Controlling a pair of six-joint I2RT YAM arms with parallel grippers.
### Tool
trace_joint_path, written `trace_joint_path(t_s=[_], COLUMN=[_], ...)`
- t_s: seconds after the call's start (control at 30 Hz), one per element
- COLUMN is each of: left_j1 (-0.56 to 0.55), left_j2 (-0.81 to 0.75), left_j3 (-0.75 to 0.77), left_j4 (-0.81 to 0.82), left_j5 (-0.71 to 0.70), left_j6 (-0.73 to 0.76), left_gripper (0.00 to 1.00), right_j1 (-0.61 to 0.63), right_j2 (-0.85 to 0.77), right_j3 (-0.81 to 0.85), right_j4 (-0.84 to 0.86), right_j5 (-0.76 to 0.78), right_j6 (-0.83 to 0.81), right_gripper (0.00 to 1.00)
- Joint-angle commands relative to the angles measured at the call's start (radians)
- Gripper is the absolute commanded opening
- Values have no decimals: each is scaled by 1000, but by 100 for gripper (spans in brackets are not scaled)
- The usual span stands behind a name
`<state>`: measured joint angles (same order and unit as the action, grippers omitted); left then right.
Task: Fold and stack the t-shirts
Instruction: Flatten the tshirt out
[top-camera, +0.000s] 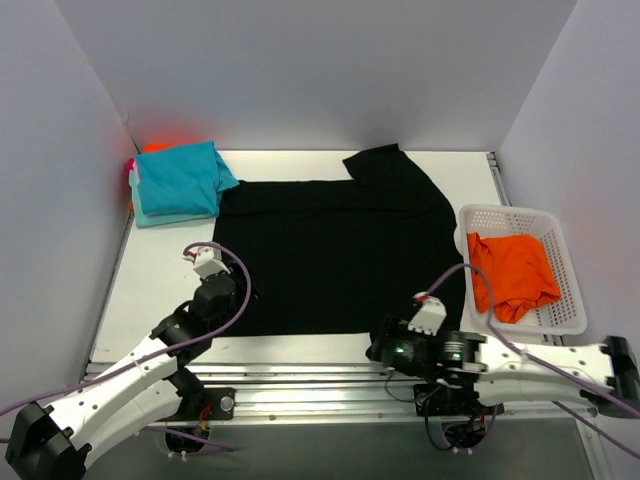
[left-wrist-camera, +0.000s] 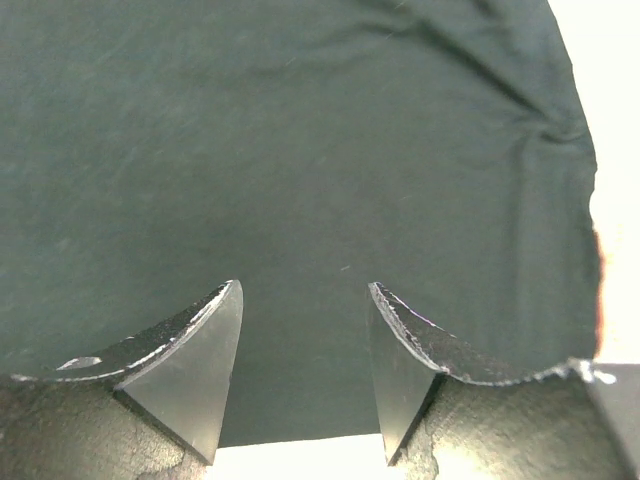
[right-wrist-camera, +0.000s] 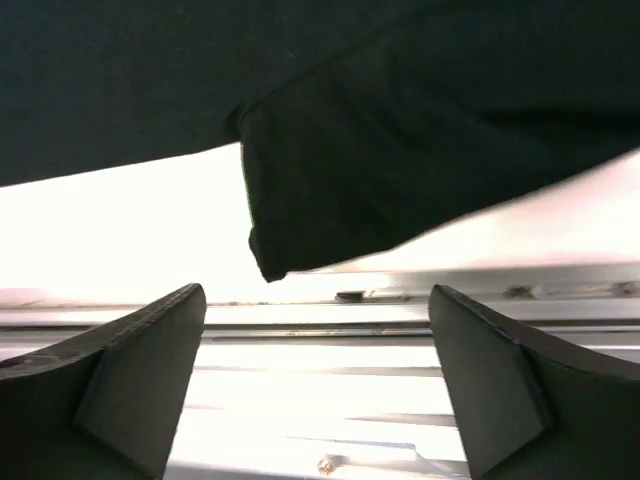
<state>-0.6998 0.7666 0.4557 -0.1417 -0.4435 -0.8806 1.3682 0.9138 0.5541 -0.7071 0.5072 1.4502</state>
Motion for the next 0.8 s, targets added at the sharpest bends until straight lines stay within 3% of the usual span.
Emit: trace_joint_path(t_s=[0.0, 0.1, 0.17, 0.27, 0.4, 0.67, 0.77], left_j1=[-12, -13, -15, -15, -17, -13, -9], left_j2=[-4, 29, 59, 102, 134, 126, 123], left_j3=[-28, -31, -29, -20, -14, -32, -38], left_j4=[-15, 8, 37, 76, 97, 113, 123], left_j5=[-50, -52, -44, -21, -15, -29, -20], left_j6=[-15, -11, -6, 5, 8, 26, 29], left_gripper=[61, 61, 61, 61, 61, 62, 64], right_j1=[-17, -26, -27, -27, -47, -248, -357], right_j2=[-331, -399, -315, -51, 65, 114, 169], right_j3=[-120, -123, -99, -28, 78, 161, 159], right_j4=[-29, -52, -57, -89, -135, -230, -171], right_j5=[-28, -55, -65, -75, -61, -73, -131], right_j6=[203, 236, 242, 251, 225, 99, 1], right_gripper=[87, 87, 89, 89, 90, 90, 90])
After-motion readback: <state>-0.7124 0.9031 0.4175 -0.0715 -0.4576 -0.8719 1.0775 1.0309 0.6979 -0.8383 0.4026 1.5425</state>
